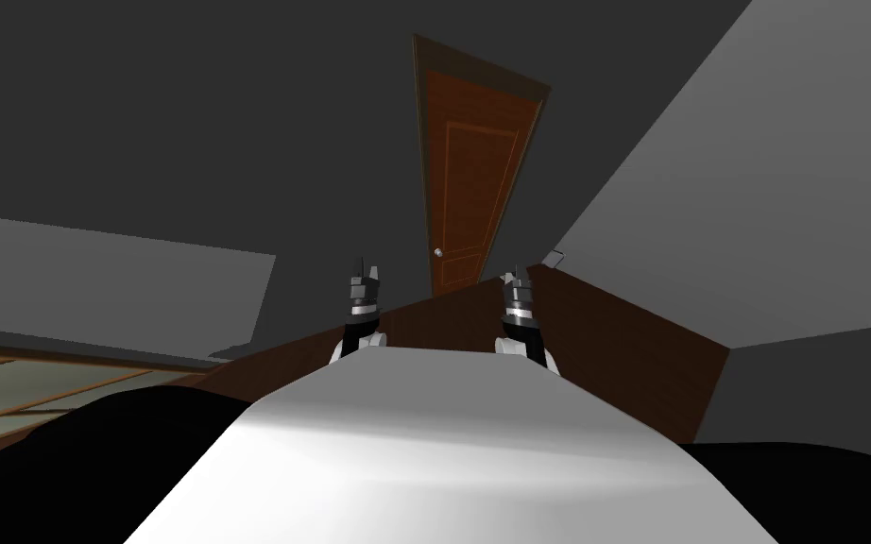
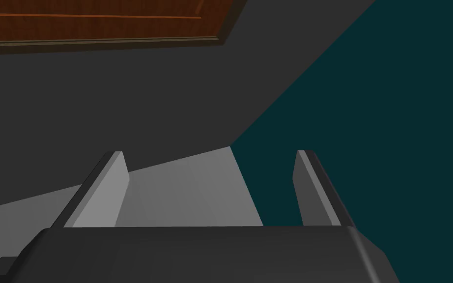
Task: Pull the door open
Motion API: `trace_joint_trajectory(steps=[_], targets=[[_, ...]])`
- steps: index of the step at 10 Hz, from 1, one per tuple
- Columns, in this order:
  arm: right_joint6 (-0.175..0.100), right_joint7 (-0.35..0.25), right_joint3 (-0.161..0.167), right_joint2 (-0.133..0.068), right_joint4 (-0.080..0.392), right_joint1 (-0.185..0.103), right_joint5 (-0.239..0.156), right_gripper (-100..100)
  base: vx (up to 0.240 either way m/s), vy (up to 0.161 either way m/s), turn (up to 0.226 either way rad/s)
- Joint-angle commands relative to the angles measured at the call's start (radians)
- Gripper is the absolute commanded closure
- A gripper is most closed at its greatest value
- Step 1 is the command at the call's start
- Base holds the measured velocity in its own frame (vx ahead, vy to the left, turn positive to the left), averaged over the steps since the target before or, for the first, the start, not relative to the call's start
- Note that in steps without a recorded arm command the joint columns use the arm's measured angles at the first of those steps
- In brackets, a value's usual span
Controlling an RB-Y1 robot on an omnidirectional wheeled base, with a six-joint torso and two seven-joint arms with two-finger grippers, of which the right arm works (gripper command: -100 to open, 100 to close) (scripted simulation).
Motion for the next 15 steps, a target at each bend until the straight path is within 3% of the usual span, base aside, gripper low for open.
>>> trace_joint_trajectory(steps=[1, 6, 7, 15], targets=[[-0.013, 0.025, -0.013, -0.013, 0.032, -0.009, 0.015, -100, 0.040, 0.072, 0.062], [-0.052, 0.098, -0.054, -0.045, 0.128, -0.037, 0.059, -100, 0.102, -0.001, 0.080], [-0.067, 0.128, -0.070, -0.055, 0.168, -0.048, 0.077, -100, 0.096, 0.016, 0.114], [-0.141, 0.267, -0.147, -0.090, 0.350, -0.100, 0.160, -100, 0.099, 0.008, 0.086]])
